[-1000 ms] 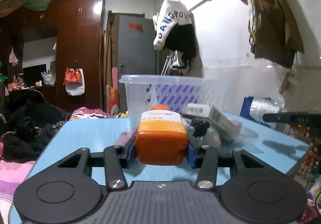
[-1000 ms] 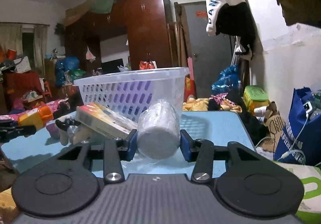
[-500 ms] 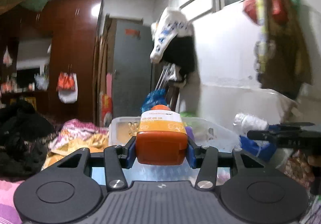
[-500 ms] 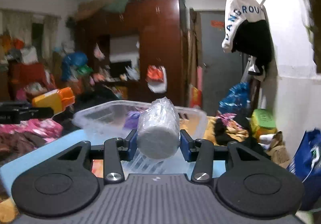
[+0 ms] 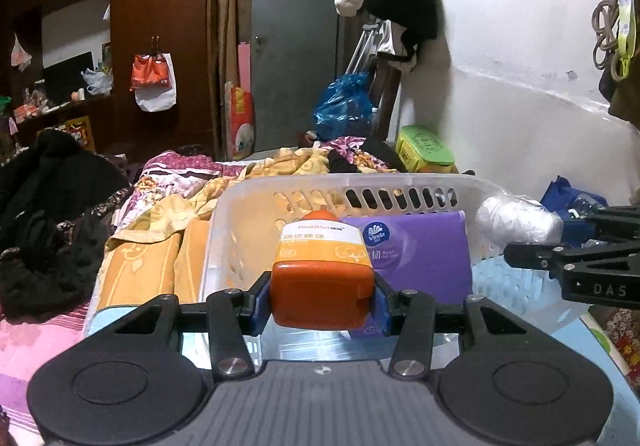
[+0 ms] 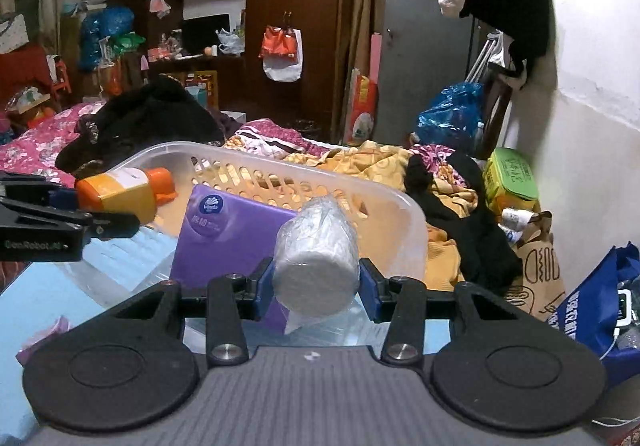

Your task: Organize objects

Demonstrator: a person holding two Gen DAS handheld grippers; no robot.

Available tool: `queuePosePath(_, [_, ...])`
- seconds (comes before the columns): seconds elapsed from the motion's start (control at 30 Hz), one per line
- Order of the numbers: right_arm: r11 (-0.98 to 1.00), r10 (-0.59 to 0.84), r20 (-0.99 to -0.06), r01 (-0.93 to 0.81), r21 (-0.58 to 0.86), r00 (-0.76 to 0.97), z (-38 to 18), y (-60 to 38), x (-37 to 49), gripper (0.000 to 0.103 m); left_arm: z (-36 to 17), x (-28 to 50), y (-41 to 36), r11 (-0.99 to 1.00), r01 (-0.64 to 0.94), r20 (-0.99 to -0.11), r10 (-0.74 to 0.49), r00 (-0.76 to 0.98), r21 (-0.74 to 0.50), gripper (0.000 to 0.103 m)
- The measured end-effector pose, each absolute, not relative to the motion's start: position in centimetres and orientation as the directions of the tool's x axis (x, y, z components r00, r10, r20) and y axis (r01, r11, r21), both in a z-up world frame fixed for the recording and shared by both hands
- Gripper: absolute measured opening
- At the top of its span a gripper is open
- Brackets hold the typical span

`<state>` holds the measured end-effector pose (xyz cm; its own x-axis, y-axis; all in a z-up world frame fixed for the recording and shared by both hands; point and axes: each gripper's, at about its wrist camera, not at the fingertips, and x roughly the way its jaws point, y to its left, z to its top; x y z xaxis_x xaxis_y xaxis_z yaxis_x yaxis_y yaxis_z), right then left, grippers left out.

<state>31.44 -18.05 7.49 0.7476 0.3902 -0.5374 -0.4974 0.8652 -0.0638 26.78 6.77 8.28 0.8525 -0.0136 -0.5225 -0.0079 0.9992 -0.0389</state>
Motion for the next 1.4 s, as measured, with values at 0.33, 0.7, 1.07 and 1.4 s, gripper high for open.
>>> queuePosePath(0.33, [0.853, 0.498, -0.312, -0.522, 0.008, 0.809, 9.5, -23.3, 24.2, 0.103, 9.5, 16.4, 6.7, 0.999, 0.020, -0.313, -0.030, 0.949, -0.034, 0.093])
queuePosePath(0.7, [0.878, 0.474, -0.491, -0.433, 0.204, 0.730, -1.6, -28.0, 25.0, 0.103, 1.2, 9.5, 11.0, 0.992, -0.008, -0.384, -0.041, 0.923, -0.126, 0.094])
queuePosePath(1.07, [0.875, 0.476, -0.518, -0.445, 0.193, 0.711, -2.5, -27.0, 25.4, 0.086, -0.9, 11.4, 11.5, 0.992, -0.051, -0.445, -0.004, 0.896, -0.113, 0.094])
queuePosePath(1.4, [0.860, 0.502, -0.513, -0.464, 0.212, 0.696, -2.7, -26.8, 25.1, 0.063, -2.0, 13.4, 11.7, 0.993, -0.047, -0.518, -0.018, 0.855, -0.112, 0.093])
